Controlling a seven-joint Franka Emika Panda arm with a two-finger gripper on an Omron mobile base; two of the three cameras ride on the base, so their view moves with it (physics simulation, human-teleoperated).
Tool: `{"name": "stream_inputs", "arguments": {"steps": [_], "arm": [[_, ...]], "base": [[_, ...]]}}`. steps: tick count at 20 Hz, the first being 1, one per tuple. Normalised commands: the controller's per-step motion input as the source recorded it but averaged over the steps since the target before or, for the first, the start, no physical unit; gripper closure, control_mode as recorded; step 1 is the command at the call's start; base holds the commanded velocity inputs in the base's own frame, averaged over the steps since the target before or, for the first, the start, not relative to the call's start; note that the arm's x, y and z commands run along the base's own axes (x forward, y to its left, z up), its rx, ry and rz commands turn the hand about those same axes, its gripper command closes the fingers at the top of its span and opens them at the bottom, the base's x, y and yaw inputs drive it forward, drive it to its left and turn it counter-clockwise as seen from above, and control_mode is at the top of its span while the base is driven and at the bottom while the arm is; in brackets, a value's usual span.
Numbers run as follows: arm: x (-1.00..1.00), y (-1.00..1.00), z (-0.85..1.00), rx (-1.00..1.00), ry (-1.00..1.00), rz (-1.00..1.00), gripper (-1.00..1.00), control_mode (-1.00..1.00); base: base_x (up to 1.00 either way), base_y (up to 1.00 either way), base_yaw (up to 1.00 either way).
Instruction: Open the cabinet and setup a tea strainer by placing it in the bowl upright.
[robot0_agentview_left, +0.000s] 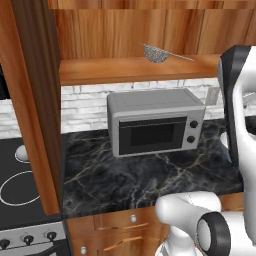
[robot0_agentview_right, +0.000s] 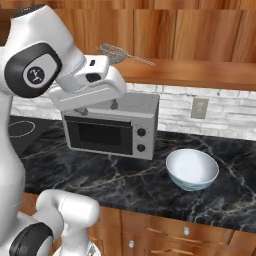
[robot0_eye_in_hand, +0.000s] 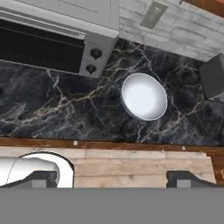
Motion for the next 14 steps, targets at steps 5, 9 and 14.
{"name": "stream_inputs", "arguments": {"steps": [5,9,14], "arm": [[0.18,0.19,0.0,-0.08,-0.24,0.37,-1.0,-1.0],[0.17,0.12,0.0,-0.14,-0.2,0.14,-1.0,-1.0],[0.24,0.32,0.0,-0.15,0.06,-0.05,-1.0,-1.0]], "base": [[0.0,0.0,0.0],[0.0,0.0,0.0],[0.0,0.0,0.0]]}}
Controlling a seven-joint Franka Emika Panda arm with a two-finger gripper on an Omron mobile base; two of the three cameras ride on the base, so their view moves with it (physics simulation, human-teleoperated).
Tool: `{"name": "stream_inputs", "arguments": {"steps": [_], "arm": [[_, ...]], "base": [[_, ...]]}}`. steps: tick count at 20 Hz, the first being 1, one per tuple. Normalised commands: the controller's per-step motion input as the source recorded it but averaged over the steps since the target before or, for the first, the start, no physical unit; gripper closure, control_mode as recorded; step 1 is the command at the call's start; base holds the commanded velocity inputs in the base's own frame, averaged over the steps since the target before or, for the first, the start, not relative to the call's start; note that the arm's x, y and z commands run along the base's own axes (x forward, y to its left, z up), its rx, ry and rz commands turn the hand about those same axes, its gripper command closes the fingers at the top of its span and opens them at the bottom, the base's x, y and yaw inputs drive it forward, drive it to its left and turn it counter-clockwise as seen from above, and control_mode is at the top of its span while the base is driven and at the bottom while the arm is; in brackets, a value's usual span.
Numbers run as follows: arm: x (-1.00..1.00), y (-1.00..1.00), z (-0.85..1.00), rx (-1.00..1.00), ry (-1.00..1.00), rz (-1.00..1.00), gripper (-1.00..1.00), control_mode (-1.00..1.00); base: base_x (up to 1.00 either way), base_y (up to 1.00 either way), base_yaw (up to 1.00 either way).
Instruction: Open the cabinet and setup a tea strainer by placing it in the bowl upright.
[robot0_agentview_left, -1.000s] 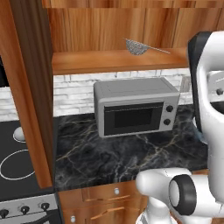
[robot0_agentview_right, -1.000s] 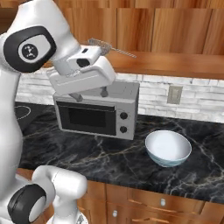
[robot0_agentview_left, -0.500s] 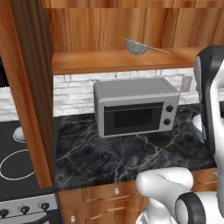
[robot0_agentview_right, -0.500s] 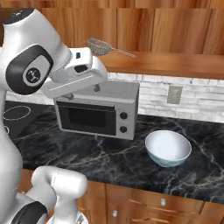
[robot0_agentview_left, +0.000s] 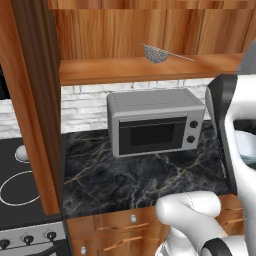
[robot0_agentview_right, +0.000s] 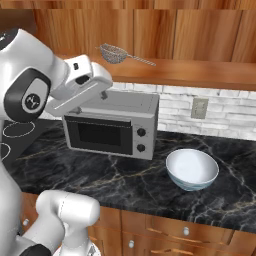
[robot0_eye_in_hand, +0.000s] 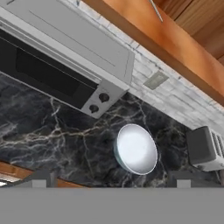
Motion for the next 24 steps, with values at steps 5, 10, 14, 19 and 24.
{"name": "stream_inputs", "arguments": {"steps": [5,10,14,19,24], "arm": [[0.03,0.53,0.07,-0.15,0.0,-0.05,-1.0,-1.0],[0.32,0.14,0.0,-0.3,0.09,-0.14,-1.0,-1.0],[0.19,0.06,0.0,-0.22,0.02,0.0,-1.0,-1.0],[0.11,0.07,0.1,-0.02,0.0,0.02,-1.0,-1.0],[0.25,0.22,0.17,-0.1,-0.03,0.11,-1.0,-1.0]], "base": [[0.0,0.0,0.0],[0.0,0.0,0.0],[0.0,0.0,0.0],[0.0,0.0,0.0],[0.0,0.0,0.0]]}}
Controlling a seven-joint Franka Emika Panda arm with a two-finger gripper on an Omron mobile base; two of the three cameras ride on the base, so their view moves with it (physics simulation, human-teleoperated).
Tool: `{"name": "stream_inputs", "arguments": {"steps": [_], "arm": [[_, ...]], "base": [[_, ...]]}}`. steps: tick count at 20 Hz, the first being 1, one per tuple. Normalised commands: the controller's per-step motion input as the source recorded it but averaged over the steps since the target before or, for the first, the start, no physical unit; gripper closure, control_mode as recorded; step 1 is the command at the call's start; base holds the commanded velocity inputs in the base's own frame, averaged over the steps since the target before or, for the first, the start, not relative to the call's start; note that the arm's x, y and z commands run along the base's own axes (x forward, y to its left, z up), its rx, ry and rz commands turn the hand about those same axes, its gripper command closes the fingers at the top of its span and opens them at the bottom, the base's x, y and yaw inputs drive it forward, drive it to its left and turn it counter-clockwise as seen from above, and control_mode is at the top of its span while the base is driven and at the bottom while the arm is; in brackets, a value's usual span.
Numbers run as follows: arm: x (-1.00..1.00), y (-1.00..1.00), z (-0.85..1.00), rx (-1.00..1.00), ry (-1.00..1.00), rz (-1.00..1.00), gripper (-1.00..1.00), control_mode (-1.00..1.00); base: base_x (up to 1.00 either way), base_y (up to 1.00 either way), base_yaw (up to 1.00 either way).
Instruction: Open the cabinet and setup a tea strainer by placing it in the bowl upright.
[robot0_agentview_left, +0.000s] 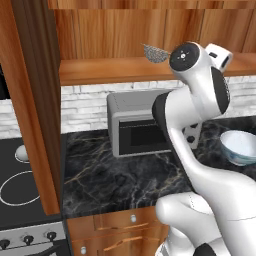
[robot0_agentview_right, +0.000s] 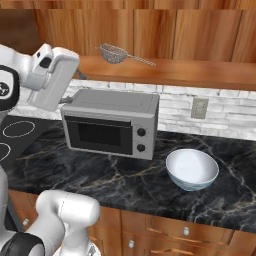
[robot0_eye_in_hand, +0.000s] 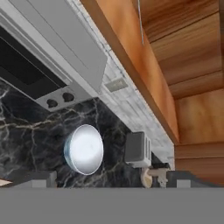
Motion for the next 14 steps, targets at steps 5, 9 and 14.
{"name": "stream_inputs", "arguments": {"steps": [5,9,14], "arm": [[0.2,0.59,0.31,-0.17,-0.02,0.18,-1.0,-1.0],[0.27,0.41,0.24,-0.05,0.0,0.14,-1.0,-1.0],[0.37,0.18,0.03,-0.01,-0.02,0.08,-1.0,-1.0]], "base": [[0.0,0.0,0.0],[0.0,0.0,0.0],[0.0,0.0,0.0]]}}
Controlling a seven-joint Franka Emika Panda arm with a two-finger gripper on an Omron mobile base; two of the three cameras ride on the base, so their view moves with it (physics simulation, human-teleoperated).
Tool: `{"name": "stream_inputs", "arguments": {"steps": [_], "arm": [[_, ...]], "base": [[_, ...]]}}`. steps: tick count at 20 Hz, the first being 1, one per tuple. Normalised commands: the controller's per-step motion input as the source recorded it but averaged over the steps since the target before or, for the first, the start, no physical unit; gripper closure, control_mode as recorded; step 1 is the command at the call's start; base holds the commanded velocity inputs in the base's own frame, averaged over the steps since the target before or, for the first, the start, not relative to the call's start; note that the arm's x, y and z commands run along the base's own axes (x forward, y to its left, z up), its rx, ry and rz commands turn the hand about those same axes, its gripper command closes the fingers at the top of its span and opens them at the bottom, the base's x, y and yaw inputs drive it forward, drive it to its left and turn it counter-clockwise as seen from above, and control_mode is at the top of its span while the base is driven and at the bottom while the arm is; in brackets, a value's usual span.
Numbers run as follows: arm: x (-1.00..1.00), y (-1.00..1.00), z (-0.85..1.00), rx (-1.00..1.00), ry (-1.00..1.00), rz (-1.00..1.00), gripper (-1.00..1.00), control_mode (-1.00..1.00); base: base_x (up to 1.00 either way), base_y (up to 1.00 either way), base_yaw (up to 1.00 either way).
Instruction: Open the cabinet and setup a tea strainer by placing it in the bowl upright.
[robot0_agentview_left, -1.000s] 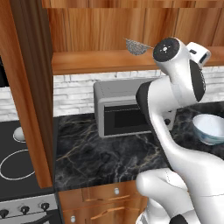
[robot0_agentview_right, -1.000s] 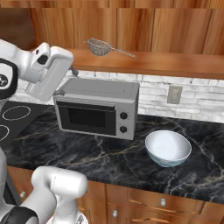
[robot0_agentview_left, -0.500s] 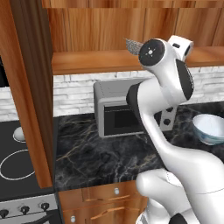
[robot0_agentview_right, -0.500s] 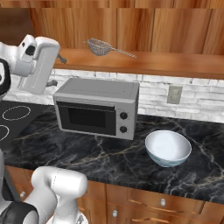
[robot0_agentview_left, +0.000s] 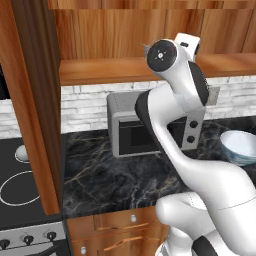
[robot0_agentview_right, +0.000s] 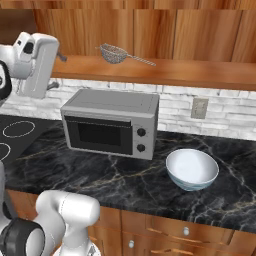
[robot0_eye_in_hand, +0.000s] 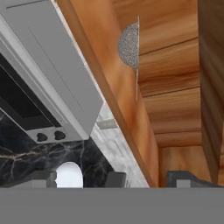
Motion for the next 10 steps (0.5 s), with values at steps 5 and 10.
{"name": "stream_inputs", "arguments": {"steps": [5,10], "arm": [[0.46,0.02,0.0,-0.03,-0.02,0.02,-1.0,-1.0],[0.27,0.0,0.0,0.0,0.0,0.0,-1.0,-1.0]], "base": [[0.0,0.0,0.0],[0.0,0.0,0.0]]}}
